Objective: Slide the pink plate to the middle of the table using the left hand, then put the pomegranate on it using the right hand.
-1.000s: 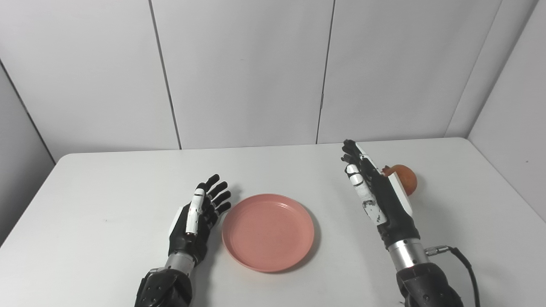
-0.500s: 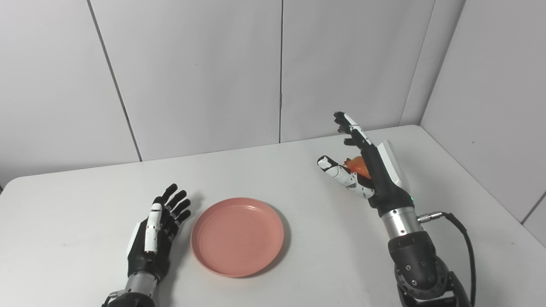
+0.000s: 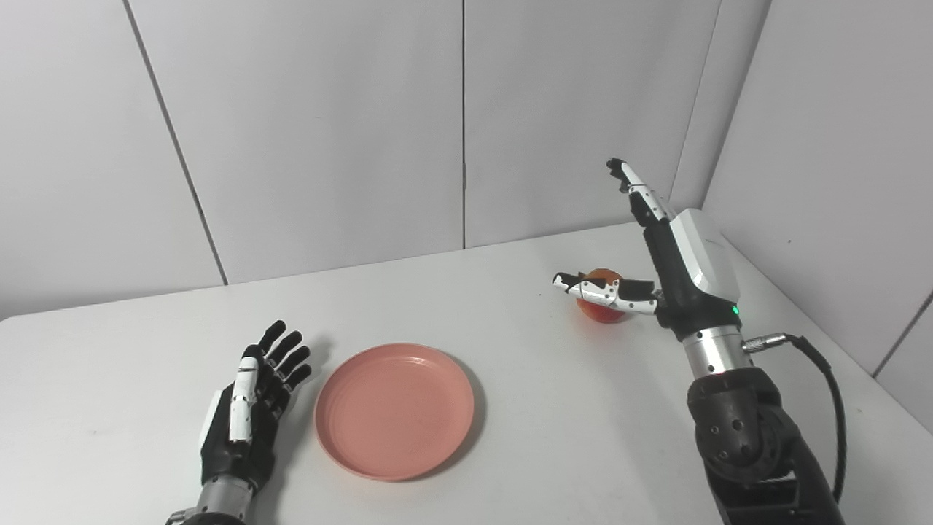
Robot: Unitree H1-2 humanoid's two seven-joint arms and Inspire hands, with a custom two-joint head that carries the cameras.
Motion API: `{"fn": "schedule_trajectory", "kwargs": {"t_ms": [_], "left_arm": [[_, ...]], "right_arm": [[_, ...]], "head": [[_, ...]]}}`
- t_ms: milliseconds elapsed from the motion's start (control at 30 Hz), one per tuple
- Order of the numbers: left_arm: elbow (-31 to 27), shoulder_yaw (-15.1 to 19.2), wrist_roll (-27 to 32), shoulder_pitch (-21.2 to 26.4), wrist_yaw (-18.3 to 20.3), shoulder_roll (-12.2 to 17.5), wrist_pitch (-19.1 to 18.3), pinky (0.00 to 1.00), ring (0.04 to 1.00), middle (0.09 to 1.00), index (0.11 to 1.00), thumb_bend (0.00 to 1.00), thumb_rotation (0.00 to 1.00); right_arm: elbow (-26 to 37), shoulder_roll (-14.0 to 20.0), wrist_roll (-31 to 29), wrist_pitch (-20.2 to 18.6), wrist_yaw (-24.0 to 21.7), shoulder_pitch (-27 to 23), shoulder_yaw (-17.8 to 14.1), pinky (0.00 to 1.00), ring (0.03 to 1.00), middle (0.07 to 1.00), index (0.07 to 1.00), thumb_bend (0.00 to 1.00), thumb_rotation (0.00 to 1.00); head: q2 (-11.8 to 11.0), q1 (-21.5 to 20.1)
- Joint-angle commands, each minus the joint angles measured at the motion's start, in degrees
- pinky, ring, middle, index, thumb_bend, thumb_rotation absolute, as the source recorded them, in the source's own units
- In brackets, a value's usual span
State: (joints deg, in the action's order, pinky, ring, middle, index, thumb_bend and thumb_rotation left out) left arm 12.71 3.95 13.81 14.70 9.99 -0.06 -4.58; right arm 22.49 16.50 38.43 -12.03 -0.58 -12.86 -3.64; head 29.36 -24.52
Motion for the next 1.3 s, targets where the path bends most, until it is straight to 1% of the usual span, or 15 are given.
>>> {"fn": "schedule_trajectory", "kwargs": {"t_ms": [0,133,200,333,400,467,533,667,833,1067,1267], "left_arm": [[1.6,0.1,-0.1,-0.4,-0.3,0.7,-1.0,0.87,0.869,0.880,0.869,0.40,1.00],[1.5,0.3,0.0,-0.4,-0.4,0.6,-1.2,0.86,0.866,0.875,0.862,0.40,1.00],[1.6,0.3,0.1,-0.4,-0.3,0.7,-1.2,0.87,0.869,0.878,0.865,0.39,1.00],[1.4,0.4,0.1,-0.3,-0.2,0.8,-1.5,0.87,0.868,0.877,0.867,0.39,1.00],[1.4,0.4,0.3,-0.4,-0.1,0.8,-1.6,0.87,0.868,0.879,0.868,0.39,1.00],[1.2,0.3,0.3,-0.4,-0.1,0.9,-1.7,0.86,0.867,0.879,0.869,0.39,1.00],[1.2,0.4,0.2,-0.5,-0.2,0.7,-1.8,0.87,0.867,0.878,0.868,0.39,1.00],[1.4,0.4,0.3,-0.4,-0.1,0.7,-1.4,0.87,0.866,0.875,0.866,0.39,1.00],[0.8,0.3,0.2,-0.6,-0.1,0.7,-1.7,0.87,0.868,0.879,0.870,0.39,1.00],[0.4,0.2,-0.1,-0.7,-0.5,0.5,-1.9,0.86,0.866,0.875,0.866,0.39,1.00],[0.3,0.2,0.1,-0.7,-0.3,0.8,-2.0,0.87,0.868,0.877,0.865,0.39,1.00]], "right_arm": [[0.0,1.7,1.0,-0.9,-0.1,-2.7,-0.7,0.81,0.897,0.937,0.942,0.96,0.38],[-1.3,3.2,1.6,-1.9,-1.6,-3.3,-0.9,0.82,0.916,0.960,0.964,0.97,0.38],[-2.7,4.2,2.4,-2.5,-2.2,-3.8,-0.6,0.79,0.900,0.954,0.964,0.97,0.39],[-5.7,6.1,5.6,-5.4,-4.8,-4.9,0.4,0.74,0.872,0.952,0.976,0.98,0.45],[-6.9,6.7,5.8,-6.2,-5.8,-5.3,0.8,0.71,0.866,0.954,0.979,0.98,0.45],[-9.4,7.4,5.0,-5.1,-5.7,-5.8,1.0,0.70,0.858,0.943,0.967,0.99,0.43],[-11.6,8.0,4.4,-4.2,-5.4,-6.2,1.2,0.71,0.863,0.944,0.964,0.99,0.44],[-14.3,8.7,4.2,-5.6,-6.6,-7.1,1.8,0.73,0.878,0.949,0.968,0.99,0.47],[-17.4,9.1,2.9,-6.6,-7.7,-8.5,2.1,0.76,0.883,0.947,0.958,1.00,0.47],[-22.6,9.6,1.0,-5.1,-6.8,-10.1,2.8,0.74,0.873,0.941,0.955,1.00,0.45],[-25.9,9.6,-1.4,-5.4,-6.9,-11.8,2.8,0.76,0.882,0.942,0.960,1.00,0.45]], "head": [[0.0,0.0],[0.0,0.0],[0.1,-0.4],[0.4,-0.6],[0.5,-0.5],[0.5,-0.8],[0.4,-0.8],[0.7,-0.5],[0.7,-0.4],[0.9,-0.1],[1.2,-0.2]]}}
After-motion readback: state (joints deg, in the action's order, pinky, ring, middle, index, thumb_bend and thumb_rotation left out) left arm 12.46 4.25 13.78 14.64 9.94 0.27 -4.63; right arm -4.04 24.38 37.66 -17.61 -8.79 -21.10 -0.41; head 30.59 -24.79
